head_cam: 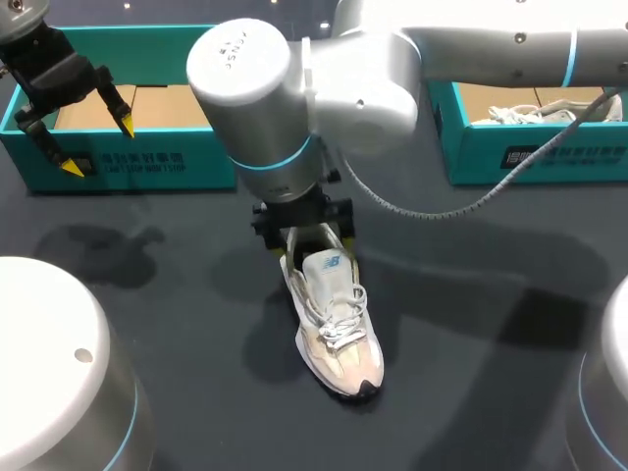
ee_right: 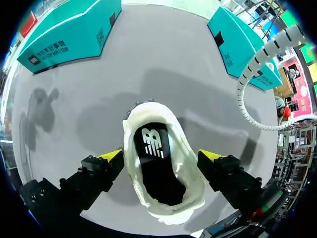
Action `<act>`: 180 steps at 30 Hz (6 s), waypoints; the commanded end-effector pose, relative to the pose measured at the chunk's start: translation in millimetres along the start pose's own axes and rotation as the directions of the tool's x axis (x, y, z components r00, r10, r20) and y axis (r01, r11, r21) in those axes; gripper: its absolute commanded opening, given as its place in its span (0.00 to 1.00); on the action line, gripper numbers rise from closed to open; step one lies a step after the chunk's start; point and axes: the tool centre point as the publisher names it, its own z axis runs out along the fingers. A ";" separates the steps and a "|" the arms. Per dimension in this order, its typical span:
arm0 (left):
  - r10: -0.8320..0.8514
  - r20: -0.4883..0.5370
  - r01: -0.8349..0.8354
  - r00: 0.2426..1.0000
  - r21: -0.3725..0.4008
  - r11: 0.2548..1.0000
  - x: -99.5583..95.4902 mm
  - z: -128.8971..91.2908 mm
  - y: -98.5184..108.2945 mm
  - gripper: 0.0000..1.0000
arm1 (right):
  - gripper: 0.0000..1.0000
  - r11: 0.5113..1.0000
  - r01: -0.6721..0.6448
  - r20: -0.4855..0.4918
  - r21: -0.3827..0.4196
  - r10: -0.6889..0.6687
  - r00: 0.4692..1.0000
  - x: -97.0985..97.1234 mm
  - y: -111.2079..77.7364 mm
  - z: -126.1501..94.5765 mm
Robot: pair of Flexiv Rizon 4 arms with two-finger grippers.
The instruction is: Take the shoe out of the shoebox, open the shoe tongue, remove and reinsert the insole, then place the shoe into the shoebox
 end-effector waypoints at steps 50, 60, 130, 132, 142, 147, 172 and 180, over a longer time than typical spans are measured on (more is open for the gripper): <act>0.000 -0.002 0.000 1.000 -0.002 1.000 0.2 -0.5 0.0 1.00 | 0.22 0.930 0.339 -0.189 0.144 -0.311 0.931 -7.6 -1.2 33.1; 0.000 -0.002 0.000 1.000 -0.002 1.000 0.2 -0.5 0.0 1.00 | 0.31 0.923 0.326 -0.158 0.204 -0.298 0.941 -12.5 -18.4 26.7; 0.000 -0.002 0.000 1.000 -0.002 1.000 0.2 -0.5 0.0 1.00 | 1.00 0.924 0.245 -0.098 0.294 -0.226 0.969 -24.8 -59.7 -4.5; 0.000 -0.002 0.000 1.000 -0.002 1.000 0.2 -0.5 0.0 1.00 | 1.00 0.924 0.243 -0.102 0.297 -0.222 0.970 -24.3 -61.9 -5.0; 0.000 -0.002 0.000 1.000 -0.002 1.000 0.2 -0.5 0.0 1.00 | 1.00 0.934 0.152 -0.081 0.323 -0.132 0.988 -36.8 -86.6 -13.3; 0.000 -0.002 0.000 1.000 -0.002 1.000 0.2 -0.5 0.0 1.00 | 1.00 0.938 0.092 -0.049 0.334 -0.080 0.996 -45.9 -103.7 -23.5; 0.000 -0.002 0.000 1.000 -0.002 1.000 0.2 -0.5 0.0 1.00 | 0.36 0.961 0.210 -0.120 0.178 -0.191 0.974 -54.3 -127.8 -54.0; 0.000 -0.002 0.000 1.000 -0.002 1.000 0.2 -0.5 0.0 1.00 | 0.36 0.917 0.375 -0.149 0.136 -0.355 0.923 -39.2 -100.6 -44.9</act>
